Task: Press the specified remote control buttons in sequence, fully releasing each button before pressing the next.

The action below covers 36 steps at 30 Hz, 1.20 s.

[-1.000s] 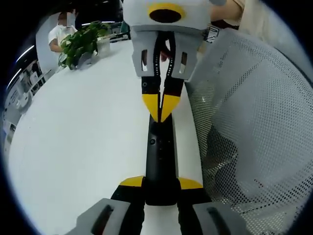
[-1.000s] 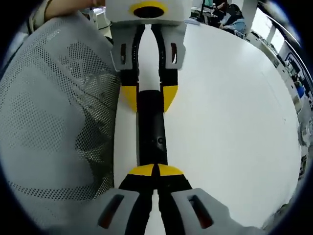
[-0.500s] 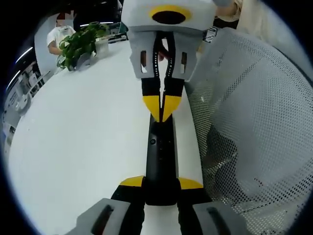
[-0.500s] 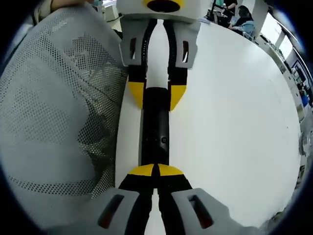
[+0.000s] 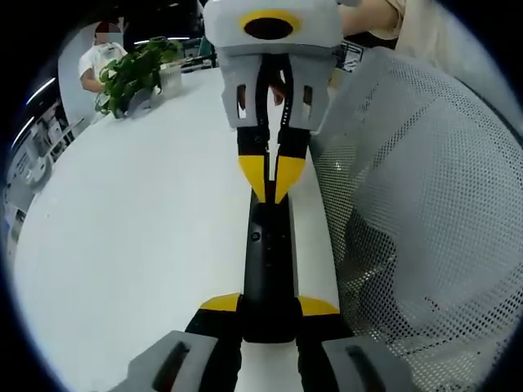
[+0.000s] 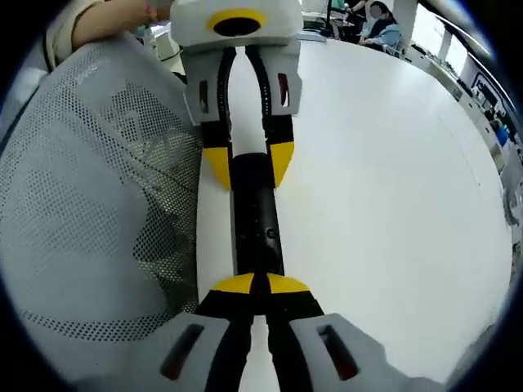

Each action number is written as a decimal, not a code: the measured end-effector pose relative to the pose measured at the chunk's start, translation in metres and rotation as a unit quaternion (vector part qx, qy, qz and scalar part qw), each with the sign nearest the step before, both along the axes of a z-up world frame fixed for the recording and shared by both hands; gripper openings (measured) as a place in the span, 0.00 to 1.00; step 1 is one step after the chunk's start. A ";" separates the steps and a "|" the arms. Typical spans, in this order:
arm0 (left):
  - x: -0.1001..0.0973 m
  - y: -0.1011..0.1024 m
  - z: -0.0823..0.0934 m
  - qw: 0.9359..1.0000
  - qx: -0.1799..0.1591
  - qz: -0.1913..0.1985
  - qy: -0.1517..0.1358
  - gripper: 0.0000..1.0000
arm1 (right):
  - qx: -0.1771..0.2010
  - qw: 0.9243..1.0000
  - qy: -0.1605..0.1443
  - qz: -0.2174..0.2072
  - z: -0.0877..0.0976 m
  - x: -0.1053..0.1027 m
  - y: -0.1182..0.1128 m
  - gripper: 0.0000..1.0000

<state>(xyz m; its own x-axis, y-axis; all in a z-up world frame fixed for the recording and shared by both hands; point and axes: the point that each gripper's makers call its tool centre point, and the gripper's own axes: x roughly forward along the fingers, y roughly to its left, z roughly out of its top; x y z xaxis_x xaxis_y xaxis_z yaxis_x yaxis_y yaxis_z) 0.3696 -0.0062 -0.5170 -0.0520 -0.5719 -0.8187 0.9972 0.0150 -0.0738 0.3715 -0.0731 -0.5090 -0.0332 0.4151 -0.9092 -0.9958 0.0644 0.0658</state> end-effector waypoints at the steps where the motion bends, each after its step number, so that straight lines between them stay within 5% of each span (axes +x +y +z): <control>1: 0.000 0.000 0.000 1.000 0.000 0.000 0.000 0.24 | -0.001 1.000 -0.001 0.000 0.000 0.000 0.001 0.07; 9: 0.000 0.000 0.000 1.000 0.000 0.000 0.002 0.24 | -0.010 1.000 0.015 0.005 -0.001 -0.002 0.001 0.11; 11: 0.000 0.000 0.000 1.000 0.000 0.000 0.002 0.24 | -0.018 1.000 -0.008 0.023 -0.001 -0.001 0.001 0.10; 21: 0.000 0.000 0.000 1.000 0.002 0.000 0.001 0.24 | -0.033 0.999 -0.006 0.001 -0.002 0.000 0.002 0.10; 29: 0.000 -0.001 0.000 1.000 0.005 -0.003 0.001 0.24 | -0.060 0.998 -0.022 0.021 -0.003 -0.002 0.003 0.10; 36: 0.000 -0.001 0.000 1.000 0.006 -0.003 0.001 0.24 | -0.060 0.998 -0.013 -0.007 -0.003 0.000 0.000 0.10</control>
